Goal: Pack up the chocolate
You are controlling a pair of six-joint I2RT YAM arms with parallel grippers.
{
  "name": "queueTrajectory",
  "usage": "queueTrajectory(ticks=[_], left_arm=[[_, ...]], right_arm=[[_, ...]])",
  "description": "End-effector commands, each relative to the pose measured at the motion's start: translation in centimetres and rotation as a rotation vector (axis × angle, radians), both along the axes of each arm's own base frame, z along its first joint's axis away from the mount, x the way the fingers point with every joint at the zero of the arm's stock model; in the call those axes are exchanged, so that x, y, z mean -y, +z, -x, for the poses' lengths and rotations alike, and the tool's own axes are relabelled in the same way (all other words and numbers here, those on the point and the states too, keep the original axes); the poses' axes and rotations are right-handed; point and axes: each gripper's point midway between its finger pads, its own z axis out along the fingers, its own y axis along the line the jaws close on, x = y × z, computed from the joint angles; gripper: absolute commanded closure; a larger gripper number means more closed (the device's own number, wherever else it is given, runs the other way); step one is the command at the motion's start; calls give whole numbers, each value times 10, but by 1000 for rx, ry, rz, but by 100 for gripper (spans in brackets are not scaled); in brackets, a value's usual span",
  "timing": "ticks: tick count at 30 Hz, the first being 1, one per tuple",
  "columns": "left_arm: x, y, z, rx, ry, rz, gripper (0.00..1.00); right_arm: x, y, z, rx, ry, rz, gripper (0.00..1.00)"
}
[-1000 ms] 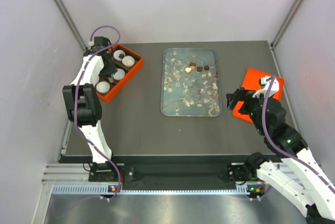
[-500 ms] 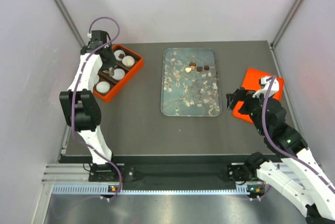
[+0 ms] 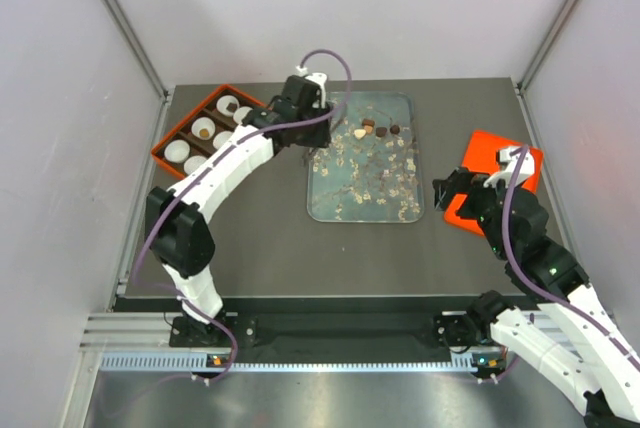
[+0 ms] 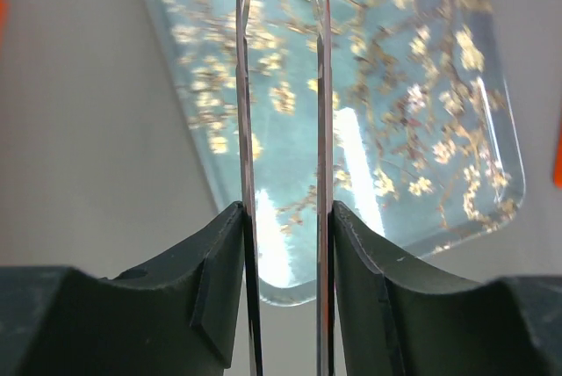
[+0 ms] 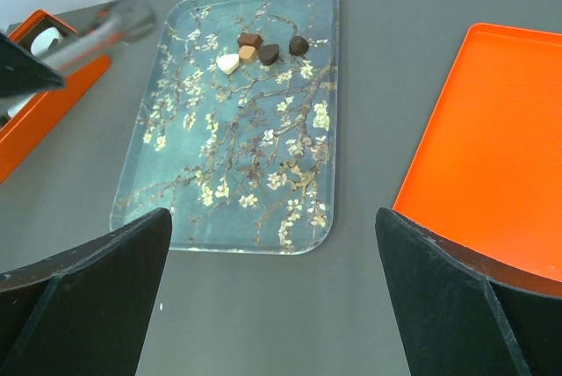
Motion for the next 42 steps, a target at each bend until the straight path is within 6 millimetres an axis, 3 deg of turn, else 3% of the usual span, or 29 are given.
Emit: queueTrajectory(ticks=[1, 10, 15, 22, 35, 42], left_arm=[[22, -1, -18, 77, -69, 9, 53], [53, -48, -33, 70, -261, -20, 49], [58, -71, -40, 44, -281, -43, 47], [60, -87, -48, 30, -281, -69, 48], [46, -88, -42, 1, -233, -108, 59], [36, -49, -29, 23, -190, -74, 64]], right_arm=[[2, 10, 2, 35, -9, -13, 0], [7, 10, 3, 39, -24, 1, 0], [10, 10, 1, 40, -41, 20, 0], [12, 7, -3, 36, -57, 43, 0], [11, 4, -5, 33, -56, 50, 0], [9, 8, -2, 43, -42, 27, 0]])
